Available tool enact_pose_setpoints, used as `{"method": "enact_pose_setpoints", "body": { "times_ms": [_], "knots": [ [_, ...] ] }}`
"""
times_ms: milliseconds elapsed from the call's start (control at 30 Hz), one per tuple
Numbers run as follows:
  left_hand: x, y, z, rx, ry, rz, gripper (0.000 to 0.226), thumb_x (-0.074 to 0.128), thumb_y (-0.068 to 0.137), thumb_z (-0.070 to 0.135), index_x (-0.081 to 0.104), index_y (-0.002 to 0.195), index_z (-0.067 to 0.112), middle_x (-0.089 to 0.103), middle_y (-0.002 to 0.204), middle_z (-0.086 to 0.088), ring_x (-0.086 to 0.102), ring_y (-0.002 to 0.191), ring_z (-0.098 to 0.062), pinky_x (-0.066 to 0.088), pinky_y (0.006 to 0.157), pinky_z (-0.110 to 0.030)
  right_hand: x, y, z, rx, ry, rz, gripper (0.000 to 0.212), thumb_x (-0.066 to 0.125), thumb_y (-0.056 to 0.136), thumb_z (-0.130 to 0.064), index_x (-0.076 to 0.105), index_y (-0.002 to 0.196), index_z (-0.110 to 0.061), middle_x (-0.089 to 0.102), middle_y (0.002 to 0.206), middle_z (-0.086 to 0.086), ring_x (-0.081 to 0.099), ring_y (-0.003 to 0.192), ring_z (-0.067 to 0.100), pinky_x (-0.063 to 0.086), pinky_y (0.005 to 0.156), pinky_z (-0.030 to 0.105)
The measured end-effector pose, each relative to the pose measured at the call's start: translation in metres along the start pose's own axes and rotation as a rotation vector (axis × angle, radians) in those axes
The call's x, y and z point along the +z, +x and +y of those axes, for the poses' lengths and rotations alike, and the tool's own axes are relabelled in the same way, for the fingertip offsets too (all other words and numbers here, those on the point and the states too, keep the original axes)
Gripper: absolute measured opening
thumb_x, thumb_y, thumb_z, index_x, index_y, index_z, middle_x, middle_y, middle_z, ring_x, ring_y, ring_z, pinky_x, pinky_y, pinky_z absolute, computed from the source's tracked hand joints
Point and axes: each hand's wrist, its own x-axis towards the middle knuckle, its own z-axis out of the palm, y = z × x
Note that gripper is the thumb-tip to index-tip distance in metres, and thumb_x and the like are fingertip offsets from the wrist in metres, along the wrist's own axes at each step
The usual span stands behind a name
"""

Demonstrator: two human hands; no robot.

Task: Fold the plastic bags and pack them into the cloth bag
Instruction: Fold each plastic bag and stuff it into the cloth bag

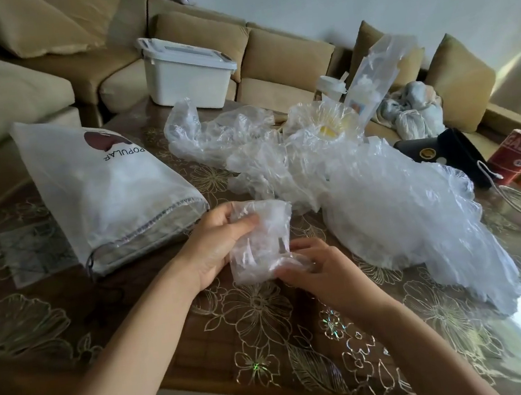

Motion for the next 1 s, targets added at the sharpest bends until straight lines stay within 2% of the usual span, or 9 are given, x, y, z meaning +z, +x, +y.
{"method": "enact_pose_setpoints", "body": {
  "times_ms": [67,133,267,367,500,600,667,833,1000],
  "knots": [
    [0.001,-0.002,0.0,0.01,0.011,-0.029,0.012,0.057,0.089,0.002,0.059,0.09,0.013,0.066,0.085,-0.006,0.064,0.073,-0.014,0.055,0.061,-0.025,-0.002,0.002,-0.007,0.021,-0.003,-0.033,0.021,0.071,0.081,-0.032,0.072,0.085,-0.011,0.063,0.092,-0.006,0.057,0.077,0.005,0.049,0.071,0.025],
    [0.0,-0.003,0.0,0.009,-0.001,-0.059,0.013,0.057,0.089,0.001,0.059,0.09,0.014,0.067,0.09,-0.009,0.065,0.076,-0.016,0.055,0.06,-0.024,-0.003,0.006,-0.013,0.07,0.069,-0.005,0.024,0.075,0.078,-0.029,0.067,0.083,-0.007,0.061,0.073,-0.001,0.051,0.062,0.01,0.042,0.059,0.024],
    [0.001,-0.004,0.0,0.022,-0.021,-0.082,0.017,0.058,0.087,-0.003,0.06,0.09,0.014,0.068,0.089,-0.008,0.066,0.073,-0.013,0.056,0.059,-0.021,0.002,0.02,-0.008,0.172,0.173,0.136,0.048,0.086,0.062,-0.029,0.052,0.095,-0.019,0.067,0.103,0.014,0.065,0.092,0.03,0.054,0.085,0.044],
    [0.002,-0.004,0.001,0.044,-0.01,-0.087,0.021,0.06,0.084,-0.006,0.062,0.09,0.014,0.067,0.083,-0.003,0.065,0.071,-0.011,0.055,0.061,-0.02,0.0,0.023,-0.009,0.189,0.219,0.086,0.058,0.088,0.058,-0.03,0.057,0.104,-0.013,0.067,0.104,0.017,0.065,0.094,0.033,0.053,0.088,0.047],
    [0.0,0.0,-0.003,0.074,0.05,-0.037,0.022,0.069,0.075,0.001,0.062,0.09,0.016,0.065,0.09,-0.002,0.063,0.082,-0.014,0.054,0.073,-0.025,-0.003,0.022,-0.01,0.121,0.361,0.018,0.026,0.074,0.075,-0.005,0.064,0.099,0.0,0.07,0.091,0.012,0.065,0.081,0.021,0.051,0.075,0.026],
    [0.0,0.001,-0.004,0.111,0.122,0.008,0.023,0.073,0.07,0.003,0.062,0.086,0.016,0.063,0.085,0.0,0.061,0.08,-0.013,0.053,0.079,-0.03,0.0,0.022,-0.01,0.113,0.443,-0.008,0.026,0.067,0.08,0.0,0.06,0.105,0.002,0.068,0.087,0.007,0.065,0.073,0.012,0.052,0.065,0.02],
    [0.0,0.001,-0.004,0.169,0.197,0.037,0.02,0.071,0.077,0.001,0.061,0.083,0.016,0.061,0.079,0.004,0.059,0.073,-0.006,0.051,0.073,-0.02,0.004,0.024,-0.011,0.176,0.514,0.011,0.03,0.066,0.081,-0.001,0.056,0.109,0.004,0.064,0.085,0.007,0.061,0.062,0.009,0.047,0.052,0.018],
    [0.002,0.0,-0.009,0.444,0.484,0.109,0.03,0.067,0.078,-0.006,0.054,0.07,0.02,0.061,0.085,0.012,0.058,0.076,0.007,0.045,0.069,-0.006,0.004,0.034,-0.014,0.403,0.714,0.048,0.015,0.058,0.085,0.001,0.055,0.1,0.001,0.054,0.067,0.007,0.047,0.043,0.007,0.037,0.038,0.017],
    [-0.004,-0.001,-0.023,0.826,0.826,0.031,0.028,0.067,0.075,0.0,0.048,0.073,0.019,0.059,0.1,0.005,0.054,0.096,-0.004,0.045,0.075,-0.015,0.007,0.046,-0.018,0.513,0.764,0.03,0.01,0.049,0.086,0.0,0.054,0.09,-0.007,0.051,0.062,0.006,0.044,0.038,0.008,0.034,0.036,0.017]
  ]
}}
